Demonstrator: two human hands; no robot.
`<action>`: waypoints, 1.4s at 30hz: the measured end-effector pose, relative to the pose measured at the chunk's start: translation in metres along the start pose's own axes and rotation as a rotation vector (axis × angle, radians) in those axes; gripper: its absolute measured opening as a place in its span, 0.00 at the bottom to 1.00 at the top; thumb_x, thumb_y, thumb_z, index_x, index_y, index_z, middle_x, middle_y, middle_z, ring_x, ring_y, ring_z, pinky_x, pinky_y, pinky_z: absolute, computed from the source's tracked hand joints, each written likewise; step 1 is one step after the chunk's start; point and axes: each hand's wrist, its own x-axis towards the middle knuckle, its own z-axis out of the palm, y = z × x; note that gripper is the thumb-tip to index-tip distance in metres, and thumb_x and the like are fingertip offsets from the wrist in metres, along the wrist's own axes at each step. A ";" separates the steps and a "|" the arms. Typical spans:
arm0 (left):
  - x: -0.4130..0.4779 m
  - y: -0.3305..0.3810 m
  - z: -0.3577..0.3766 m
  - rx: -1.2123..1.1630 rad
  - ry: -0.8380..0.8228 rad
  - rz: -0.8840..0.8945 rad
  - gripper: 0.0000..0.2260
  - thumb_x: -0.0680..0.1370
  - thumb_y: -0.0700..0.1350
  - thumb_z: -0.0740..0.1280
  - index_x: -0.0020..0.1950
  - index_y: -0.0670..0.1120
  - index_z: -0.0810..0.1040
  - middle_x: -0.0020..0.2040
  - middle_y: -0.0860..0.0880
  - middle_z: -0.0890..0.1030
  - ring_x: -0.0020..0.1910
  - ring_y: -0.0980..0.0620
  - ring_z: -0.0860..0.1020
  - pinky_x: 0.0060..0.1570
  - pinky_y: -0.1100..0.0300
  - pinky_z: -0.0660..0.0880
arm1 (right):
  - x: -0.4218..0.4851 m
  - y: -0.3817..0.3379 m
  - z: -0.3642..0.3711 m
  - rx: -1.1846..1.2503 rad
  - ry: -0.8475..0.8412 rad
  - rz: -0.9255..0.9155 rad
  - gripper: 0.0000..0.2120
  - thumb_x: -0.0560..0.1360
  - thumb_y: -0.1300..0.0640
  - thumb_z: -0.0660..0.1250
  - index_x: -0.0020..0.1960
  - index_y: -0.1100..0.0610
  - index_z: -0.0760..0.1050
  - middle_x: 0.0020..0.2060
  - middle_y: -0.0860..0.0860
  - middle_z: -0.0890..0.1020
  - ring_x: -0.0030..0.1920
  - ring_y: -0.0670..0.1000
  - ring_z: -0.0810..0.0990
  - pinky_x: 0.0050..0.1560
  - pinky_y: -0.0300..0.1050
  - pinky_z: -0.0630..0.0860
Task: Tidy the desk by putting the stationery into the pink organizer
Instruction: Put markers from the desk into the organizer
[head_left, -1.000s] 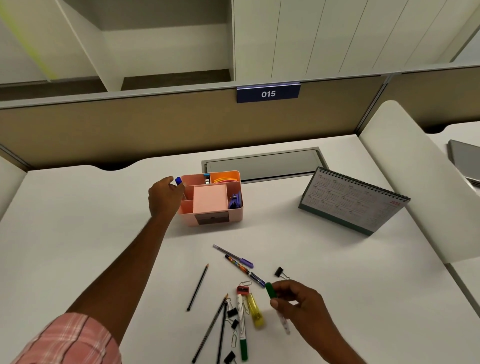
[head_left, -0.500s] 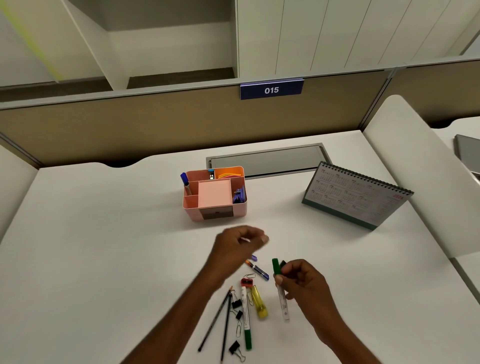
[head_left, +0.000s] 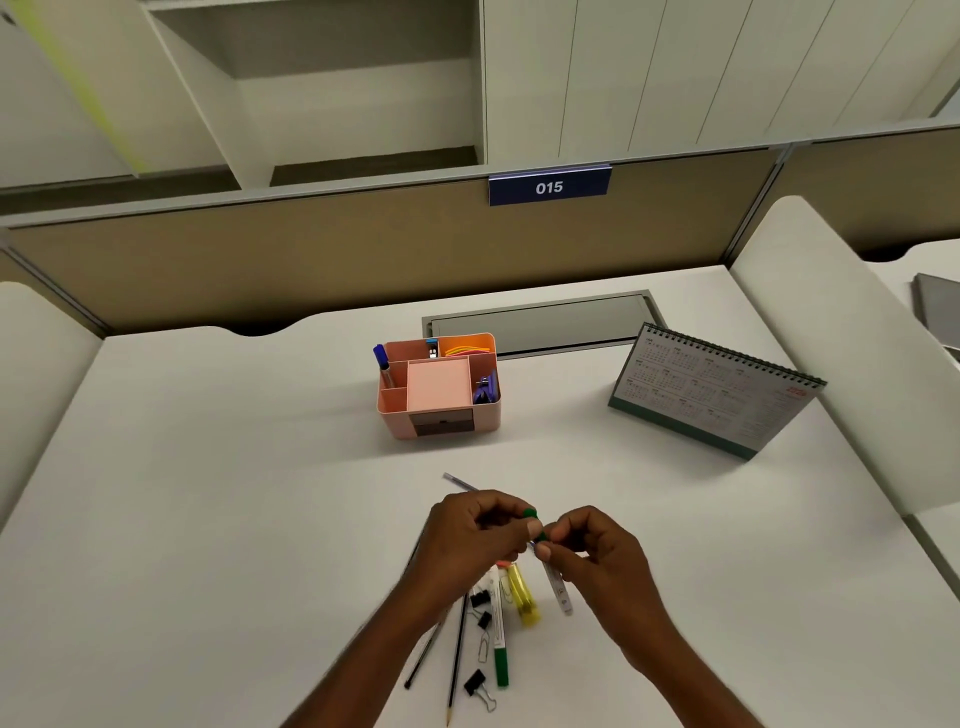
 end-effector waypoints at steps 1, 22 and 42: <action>-0.001 0.001 -0.002 0.000 0.019 0.009 0.06 0.75 0.45 0.77 0.52 0.49 0.87 0.44 0.48 0.88 0.45 0.47 0.87 0.50 0.48 0.85 | -0.002 -0.001 0.002 -0.017 0.007 -0.006 0.08 0.72 0.59 0.78 0.46 0.52 0.81 0.44 0.50 0.86 0.46 0.52 0.85 0.48 0.54 0.82; 0.077 0.065 -0.158 0.242 0.761 0.410 0.09 0.77 0.47 0.75 0.56 0.47 0.86 0.47 0.51 0.87 0.43 0.52 0.85 0.49 0.52 0.85 | -0.042 0.077 0.043 -1.104 -0.574 -0.129 0.21 0.82 0.47 0.63 0.74 0.43 0.66 0.69 0.49 0.67 0.66 0.51 0.71 0.52 0.45 0.73; 0.182 0.033 -0.164 0.537 0.782 0.295 0.11 0.77 0.47 0.76 0.56 0.44 0.86 0.57 0.45 0.84 0.51 0.47 0.83 0.46 0.56 0.79 | -0.017 0.099 0.053 -1.207 -0.600 -0.092 0.17 0.82 0.45 0.60 0.70 0.47 0.65 0.68 0.53 0.68 0.64 0.54 0.73 0.57 0.53 0.79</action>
